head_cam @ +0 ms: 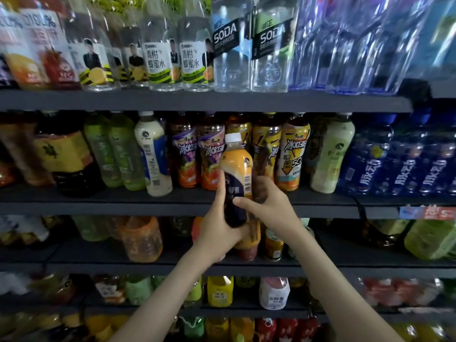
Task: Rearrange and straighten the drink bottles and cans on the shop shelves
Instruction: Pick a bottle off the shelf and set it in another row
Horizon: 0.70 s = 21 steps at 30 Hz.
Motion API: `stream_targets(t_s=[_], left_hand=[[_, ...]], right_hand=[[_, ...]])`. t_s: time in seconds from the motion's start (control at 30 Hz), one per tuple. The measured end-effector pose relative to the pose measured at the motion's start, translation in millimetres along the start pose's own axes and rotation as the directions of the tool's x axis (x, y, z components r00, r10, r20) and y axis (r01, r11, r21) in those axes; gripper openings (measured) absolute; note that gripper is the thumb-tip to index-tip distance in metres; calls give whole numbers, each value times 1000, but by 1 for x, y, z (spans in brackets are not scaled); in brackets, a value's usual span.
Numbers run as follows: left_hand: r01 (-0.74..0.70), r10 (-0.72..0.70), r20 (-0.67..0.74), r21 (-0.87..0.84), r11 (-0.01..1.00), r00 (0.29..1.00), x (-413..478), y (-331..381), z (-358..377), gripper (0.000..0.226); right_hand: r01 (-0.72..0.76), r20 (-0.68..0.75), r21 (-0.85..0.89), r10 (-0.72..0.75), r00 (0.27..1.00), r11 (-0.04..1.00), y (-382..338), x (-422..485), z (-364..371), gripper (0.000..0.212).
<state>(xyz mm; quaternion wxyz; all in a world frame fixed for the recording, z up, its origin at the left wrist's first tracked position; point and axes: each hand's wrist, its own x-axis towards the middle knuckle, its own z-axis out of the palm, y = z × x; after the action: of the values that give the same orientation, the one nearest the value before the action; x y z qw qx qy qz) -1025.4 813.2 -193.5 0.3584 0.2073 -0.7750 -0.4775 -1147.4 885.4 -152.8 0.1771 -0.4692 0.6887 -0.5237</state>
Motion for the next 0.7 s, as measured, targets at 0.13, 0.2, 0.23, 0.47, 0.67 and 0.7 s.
stream_targets(t_s=[0.13,0.2,0.23,0.47,0.67,0.7], left_hand=[[-11,10,5,142,990,1000,-15,-1,-21,116],[9,-12,22,136,991,1000,-22,0,-39,109],[22,-25,34,107,994,999,-25,1,-49,103],[83,-74,130,-57,995,989,-63,-3,-133,87],[154,-147,81,-94,984,986,-109,-8,-233,84],[166,-161,61,-100,981,985,-117,-8,-251,83]], right_hand=[[-25,34,66,23,999,998,0,0,15,39],[-38,74,192,24,997,981,-1,-4,25,31],[-48,100,260,23,995,965,-4,-6,30,28],[-180,276,486,45,960,855,-35,-12,103,21],[-264,431,495,30,902,828,-85,-20,199,33],[-282,460,501,25,888,818,-95,-21,215,31]])
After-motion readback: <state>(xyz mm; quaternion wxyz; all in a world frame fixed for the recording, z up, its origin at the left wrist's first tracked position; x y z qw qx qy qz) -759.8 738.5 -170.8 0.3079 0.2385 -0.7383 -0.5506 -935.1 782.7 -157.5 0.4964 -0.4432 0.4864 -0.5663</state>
